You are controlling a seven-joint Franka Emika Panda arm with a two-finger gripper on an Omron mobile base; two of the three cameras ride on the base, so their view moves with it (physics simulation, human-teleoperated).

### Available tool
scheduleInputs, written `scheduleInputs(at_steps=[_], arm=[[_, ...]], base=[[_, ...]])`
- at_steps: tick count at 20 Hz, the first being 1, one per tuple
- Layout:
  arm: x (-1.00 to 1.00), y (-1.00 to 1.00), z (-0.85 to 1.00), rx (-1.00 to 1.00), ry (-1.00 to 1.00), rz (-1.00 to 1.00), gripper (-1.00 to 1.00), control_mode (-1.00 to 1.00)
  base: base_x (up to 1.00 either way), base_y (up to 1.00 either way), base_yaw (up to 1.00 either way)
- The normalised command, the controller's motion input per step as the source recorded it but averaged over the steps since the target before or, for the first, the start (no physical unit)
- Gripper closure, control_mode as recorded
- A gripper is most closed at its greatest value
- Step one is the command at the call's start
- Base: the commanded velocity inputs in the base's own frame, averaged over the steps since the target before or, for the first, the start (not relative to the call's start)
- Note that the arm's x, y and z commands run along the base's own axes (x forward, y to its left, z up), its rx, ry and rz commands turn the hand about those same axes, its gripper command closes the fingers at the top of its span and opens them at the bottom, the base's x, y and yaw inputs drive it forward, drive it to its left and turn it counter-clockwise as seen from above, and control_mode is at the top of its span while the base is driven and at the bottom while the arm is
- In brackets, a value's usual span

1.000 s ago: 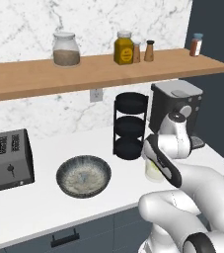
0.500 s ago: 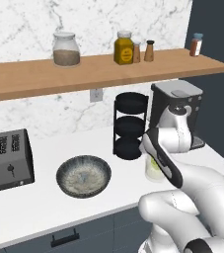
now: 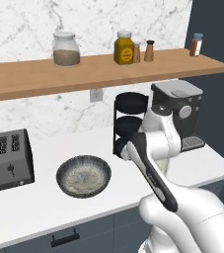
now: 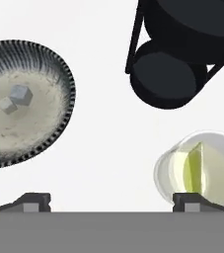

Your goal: Grab a lemon wedge from the fridge and one ice cube from the ice bowl, and put them in the glass of lemonade.

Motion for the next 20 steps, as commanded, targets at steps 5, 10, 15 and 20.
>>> scheduleInputs(at_steps=[5,10,15,20], arm=[[-0.06,1.0,-0.03,-0.04,0.17,0.26,-1.0,-1.0],[0.0,1.0,0.04,-0.14,0.37,0.22,-1.0,-1.0],[0.05,0.88,-0.19,-0.15,0.38,0.09,-1.0,-1.0],[0.04,0.34,-0.76,0.0,0.0,0.0,-1.0,-1.0]], base=[[0.0,0.0,0.0],[0.0,0.0,0.0],[0.0,0.0,0.0],[0.0,0.0,0.0]])
